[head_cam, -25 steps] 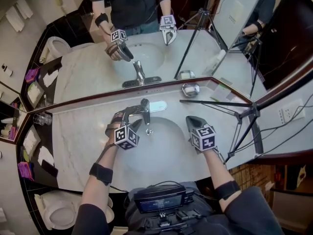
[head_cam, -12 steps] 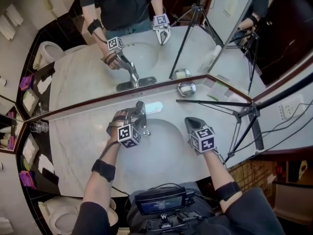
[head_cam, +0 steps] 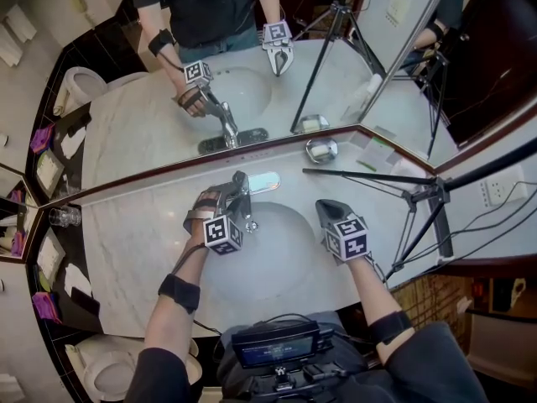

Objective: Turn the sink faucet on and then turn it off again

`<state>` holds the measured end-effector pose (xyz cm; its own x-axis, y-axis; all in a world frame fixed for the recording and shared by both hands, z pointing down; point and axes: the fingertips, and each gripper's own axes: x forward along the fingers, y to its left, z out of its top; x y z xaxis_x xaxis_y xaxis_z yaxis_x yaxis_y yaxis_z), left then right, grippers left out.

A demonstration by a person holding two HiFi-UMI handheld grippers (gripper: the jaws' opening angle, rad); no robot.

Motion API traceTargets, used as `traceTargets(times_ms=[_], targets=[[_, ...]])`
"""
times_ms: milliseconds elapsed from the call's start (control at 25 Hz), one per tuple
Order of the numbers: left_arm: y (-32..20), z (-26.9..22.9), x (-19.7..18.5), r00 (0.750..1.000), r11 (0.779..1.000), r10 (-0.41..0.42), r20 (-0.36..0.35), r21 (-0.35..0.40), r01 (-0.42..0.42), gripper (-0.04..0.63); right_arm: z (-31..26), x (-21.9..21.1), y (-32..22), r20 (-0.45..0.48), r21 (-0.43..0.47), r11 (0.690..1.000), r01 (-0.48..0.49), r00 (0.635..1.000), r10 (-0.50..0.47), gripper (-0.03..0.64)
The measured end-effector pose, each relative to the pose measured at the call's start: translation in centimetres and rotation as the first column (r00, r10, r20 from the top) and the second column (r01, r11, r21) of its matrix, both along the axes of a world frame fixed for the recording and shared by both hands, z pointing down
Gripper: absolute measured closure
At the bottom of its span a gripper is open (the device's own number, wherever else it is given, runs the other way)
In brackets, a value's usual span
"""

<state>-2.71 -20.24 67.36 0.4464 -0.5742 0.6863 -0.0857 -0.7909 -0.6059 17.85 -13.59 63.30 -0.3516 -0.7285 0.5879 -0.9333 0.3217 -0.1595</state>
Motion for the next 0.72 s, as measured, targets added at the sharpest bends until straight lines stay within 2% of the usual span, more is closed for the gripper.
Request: traceTargets(times_ms=[400, 720], targets=[[0.0, -0.3, 0.0, 1.0, 1.0, -0.012, -0.014, 0.007, 0.012, 0.453, 0.1, -1.0, -0.6, 0.003, -0.003, 1.0, 0.016, 1.0, -0.016, 0.598], [0.7, 0.4, -0.2, 1.0, 1.0, 0.012, 0.003, 0.011, -0.012, 0.462, 0.0, -1.3, -0.7, 0.006, 0.0, 1.0, 0.021, 1.0, -0.021, 0.598]])
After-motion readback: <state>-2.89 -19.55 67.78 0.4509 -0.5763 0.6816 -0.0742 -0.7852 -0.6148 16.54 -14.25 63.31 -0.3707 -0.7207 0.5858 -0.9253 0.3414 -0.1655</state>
